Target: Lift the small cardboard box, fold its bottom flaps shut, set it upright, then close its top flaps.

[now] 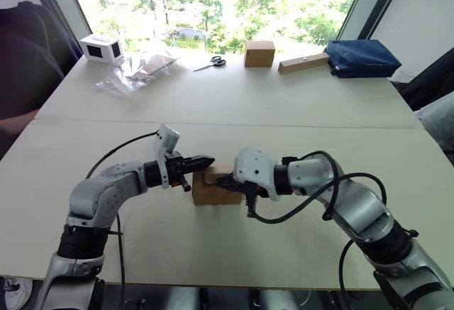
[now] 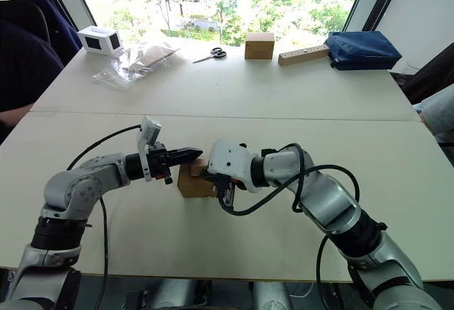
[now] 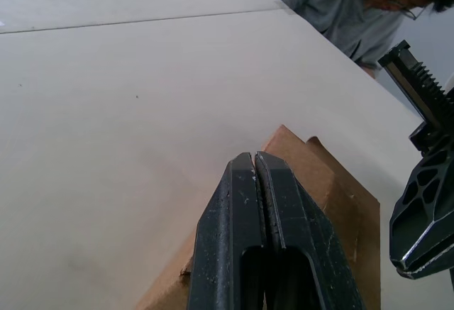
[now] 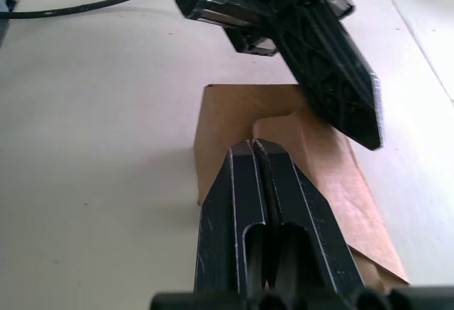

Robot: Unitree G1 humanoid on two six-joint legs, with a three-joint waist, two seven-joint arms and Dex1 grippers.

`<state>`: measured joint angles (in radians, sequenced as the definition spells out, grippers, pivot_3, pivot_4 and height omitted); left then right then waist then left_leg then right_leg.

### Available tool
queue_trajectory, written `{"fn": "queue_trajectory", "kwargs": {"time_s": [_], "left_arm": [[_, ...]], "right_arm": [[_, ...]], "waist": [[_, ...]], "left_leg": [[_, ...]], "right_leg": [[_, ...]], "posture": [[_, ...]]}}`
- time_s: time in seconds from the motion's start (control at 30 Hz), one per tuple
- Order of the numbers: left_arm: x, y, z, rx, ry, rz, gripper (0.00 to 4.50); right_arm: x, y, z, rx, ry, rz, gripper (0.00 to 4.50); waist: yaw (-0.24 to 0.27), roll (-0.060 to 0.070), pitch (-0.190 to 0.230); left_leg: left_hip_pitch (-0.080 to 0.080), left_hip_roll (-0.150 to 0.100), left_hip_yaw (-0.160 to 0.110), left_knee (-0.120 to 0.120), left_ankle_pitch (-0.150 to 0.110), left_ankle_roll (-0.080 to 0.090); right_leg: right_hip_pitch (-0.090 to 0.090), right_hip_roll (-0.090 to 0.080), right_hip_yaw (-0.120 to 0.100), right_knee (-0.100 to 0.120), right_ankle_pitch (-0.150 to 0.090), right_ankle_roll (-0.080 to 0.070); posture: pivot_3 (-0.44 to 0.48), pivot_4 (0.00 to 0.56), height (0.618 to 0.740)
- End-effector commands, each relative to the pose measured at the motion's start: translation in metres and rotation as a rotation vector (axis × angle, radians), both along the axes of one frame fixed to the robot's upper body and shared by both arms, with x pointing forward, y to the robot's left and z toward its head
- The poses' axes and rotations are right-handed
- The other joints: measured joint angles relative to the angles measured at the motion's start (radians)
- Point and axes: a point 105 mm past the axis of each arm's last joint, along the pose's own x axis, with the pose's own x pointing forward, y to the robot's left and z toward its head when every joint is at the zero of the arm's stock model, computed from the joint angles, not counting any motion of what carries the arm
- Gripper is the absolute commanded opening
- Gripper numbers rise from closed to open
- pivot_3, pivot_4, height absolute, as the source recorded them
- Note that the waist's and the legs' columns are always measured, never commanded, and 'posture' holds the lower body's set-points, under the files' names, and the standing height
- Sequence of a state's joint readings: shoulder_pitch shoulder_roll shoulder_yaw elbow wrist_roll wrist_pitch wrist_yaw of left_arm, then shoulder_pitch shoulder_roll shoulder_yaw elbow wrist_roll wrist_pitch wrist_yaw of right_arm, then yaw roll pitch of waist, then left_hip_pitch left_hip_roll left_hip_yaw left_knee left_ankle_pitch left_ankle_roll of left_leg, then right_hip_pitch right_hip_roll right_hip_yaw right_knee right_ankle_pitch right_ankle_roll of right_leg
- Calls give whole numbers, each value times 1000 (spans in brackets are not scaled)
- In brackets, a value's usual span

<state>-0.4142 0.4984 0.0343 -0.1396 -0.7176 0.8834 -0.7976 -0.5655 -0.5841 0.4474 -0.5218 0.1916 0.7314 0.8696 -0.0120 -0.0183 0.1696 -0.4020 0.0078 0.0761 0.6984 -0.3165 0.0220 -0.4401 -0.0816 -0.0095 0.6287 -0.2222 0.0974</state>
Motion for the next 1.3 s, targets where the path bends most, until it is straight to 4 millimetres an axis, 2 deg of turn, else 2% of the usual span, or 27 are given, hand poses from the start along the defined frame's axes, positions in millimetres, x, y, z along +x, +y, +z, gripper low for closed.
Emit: {"fn": "queue_trajectory", "kwargs": {"time_s": [0.03,0.23,0.4,0.73,0.97,1.3], "left_arm": [[-9,3,13,2,-52,-42,23],[-6,16,8,103,-84,-14,23],[1,22,10,120,-101,20,23],[-2,15,6,117,-94,-6,23],[-4,11,3,119,-94,-18,23],[-4,9,1,121,-95,-28,23]], "right_arm": [[4,1,5,-8,-64,-2,0],[7,0,5,-11,-74,-10,0],[8,0,5,-8,-77,-15,0],[14,-1,0,-39,-103,-32,0],[13,0,5,-17,-100,-26,0],[28,-1,-4,-17,-68,-123,0]], "waist": [[0,0,0],[0,0,0],[0,0,0],[1,0,0],[1,0,0],[0,0,0]], "left_leg": [[0,0,0,0,0,0],[0,0,0,0,0,0],[0,0,0,0,0,0],[0,0,0,0,0,0],[0,0,0,0,0,0],[0,0,0,0,0,0]], "right_leg": [[0,0,0,0,0,0],[0,0,0,0,0,-1],[0,0,0,0,-1,-1],[0,0,0,0,0,-1],[0,0,0,0,0,-1],[0,0,0,0,0,0]], "posture": [[0,150,740],[0,150,740],[0,150,740],[0,150,740],[0,150,740],[0,150,740]]}}
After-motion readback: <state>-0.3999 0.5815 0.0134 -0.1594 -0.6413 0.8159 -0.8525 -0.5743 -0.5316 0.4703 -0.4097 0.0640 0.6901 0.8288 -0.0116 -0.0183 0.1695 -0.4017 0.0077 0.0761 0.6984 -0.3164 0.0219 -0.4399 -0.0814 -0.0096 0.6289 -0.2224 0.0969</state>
